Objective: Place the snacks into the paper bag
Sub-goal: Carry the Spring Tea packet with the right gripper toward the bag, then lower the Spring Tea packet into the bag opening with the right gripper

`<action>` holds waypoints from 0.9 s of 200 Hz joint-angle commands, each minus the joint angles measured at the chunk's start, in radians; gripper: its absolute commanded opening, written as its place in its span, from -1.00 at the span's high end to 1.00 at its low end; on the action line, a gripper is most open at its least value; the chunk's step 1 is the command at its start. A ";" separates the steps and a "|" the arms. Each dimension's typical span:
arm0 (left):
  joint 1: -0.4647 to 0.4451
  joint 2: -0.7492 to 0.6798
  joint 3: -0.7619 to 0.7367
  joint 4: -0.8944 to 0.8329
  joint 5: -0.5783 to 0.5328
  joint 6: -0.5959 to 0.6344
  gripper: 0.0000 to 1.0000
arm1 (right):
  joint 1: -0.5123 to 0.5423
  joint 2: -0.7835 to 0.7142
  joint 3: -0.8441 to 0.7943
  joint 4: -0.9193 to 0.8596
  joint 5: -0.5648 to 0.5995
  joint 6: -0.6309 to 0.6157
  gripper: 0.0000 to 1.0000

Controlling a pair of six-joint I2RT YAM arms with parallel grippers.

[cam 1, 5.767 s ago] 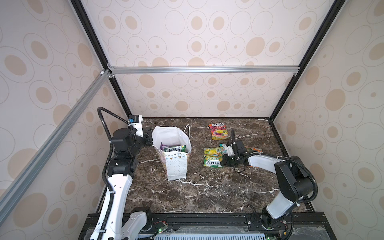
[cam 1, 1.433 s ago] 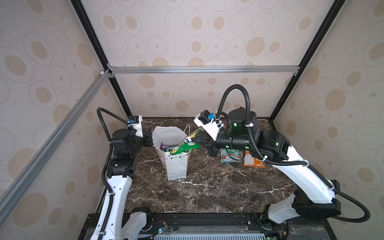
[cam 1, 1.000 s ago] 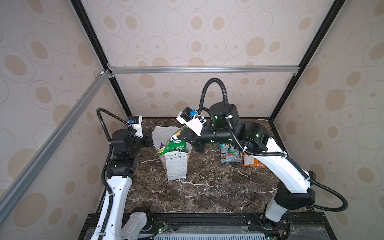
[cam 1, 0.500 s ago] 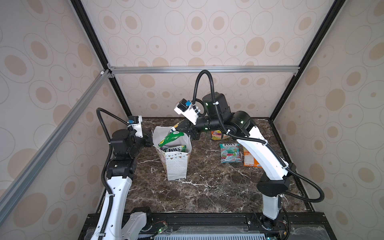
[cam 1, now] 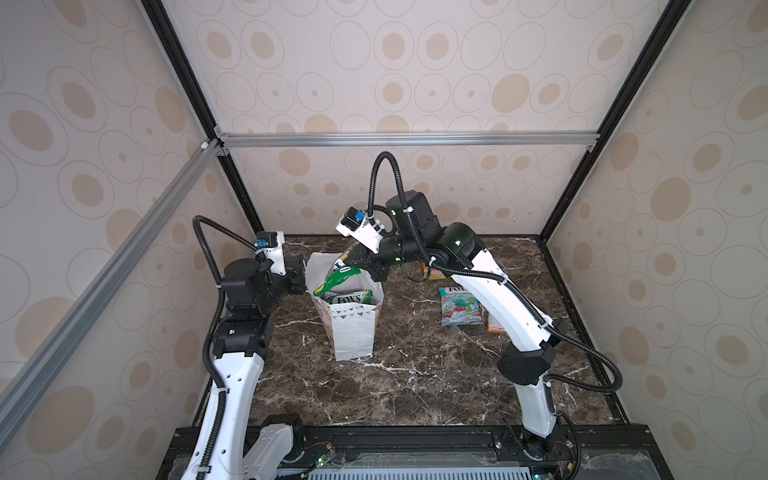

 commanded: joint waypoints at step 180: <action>0.006 -0.012 0.019 0.037 0.006 0.024 1.00 | 0.104 0.077 0.048 -0.123 0.413 -0.244 1.00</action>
